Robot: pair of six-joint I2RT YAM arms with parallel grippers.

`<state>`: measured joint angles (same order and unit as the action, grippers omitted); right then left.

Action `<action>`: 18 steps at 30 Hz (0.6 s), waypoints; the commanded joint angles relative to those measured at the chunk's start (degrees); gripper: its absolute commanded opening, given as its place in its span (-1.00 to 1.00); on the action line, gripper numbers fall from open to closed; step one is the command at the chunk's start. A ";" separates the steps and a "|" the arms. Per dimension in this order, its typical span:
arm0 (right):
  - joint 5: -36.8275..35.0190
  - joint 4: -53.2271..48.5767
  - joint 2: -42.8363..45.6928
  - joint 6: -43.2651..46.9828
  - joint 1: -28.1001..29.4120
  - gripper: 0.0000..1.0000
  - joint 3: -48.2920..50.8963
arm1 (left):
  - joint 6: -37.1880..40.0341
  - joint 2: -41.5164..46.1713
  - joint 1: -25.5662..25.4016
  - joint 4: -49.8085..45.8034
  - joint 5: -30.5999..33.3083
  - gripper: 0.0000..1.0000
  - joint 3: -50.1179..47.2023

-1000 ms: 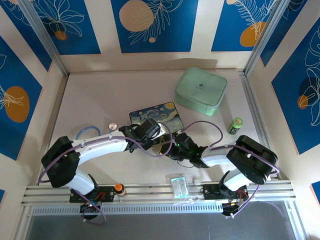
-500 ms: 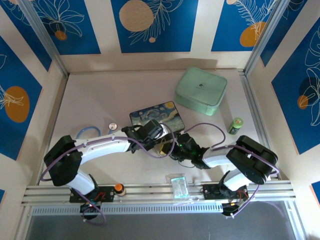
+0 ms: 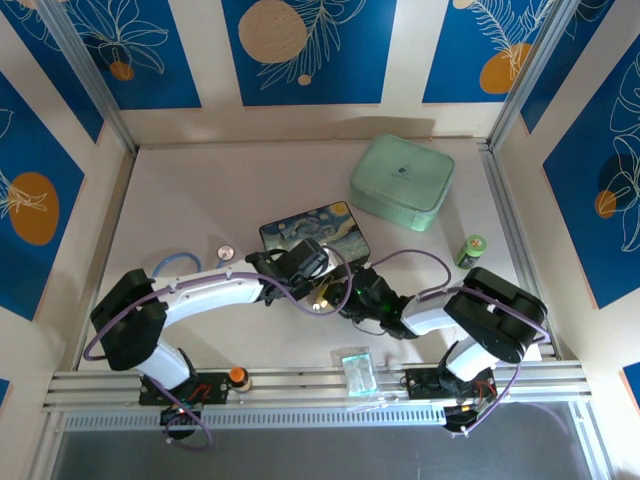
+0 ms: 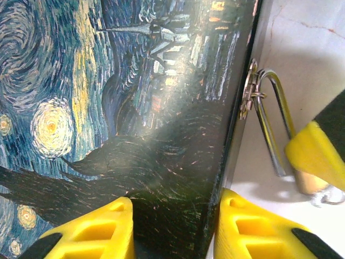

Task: Unlock a padlock with a key

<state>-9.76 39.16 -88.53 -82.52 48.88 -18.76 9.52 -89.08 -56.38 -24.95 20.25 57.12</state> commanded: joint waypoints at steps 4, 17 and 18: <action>-10.04 -0.60 -3.08 -2.62 -1.25 -0.64 -0.84 | 1.16 -3.79 -2.15 -12.58 -11.29 -0.36 -2.98; -19.81 -30.89 10.57 14.28 4.86 -0.14 -7.23 | -1.55 -2.48 -1.76 -10.56 -11.29 0.01 0.42; -19.22 -31.11 10.82 15.91 4.78 -0.07 -7.32 | -1.77 -2.21 -1.67 -9.99 -11.37 0.09 1.02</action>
<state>-24.51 16.45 -79.26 -73.47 53.04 -24.62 8.91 -89.12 -56.49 -27.55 19.18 58.59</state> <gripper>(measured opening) 0.446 0.524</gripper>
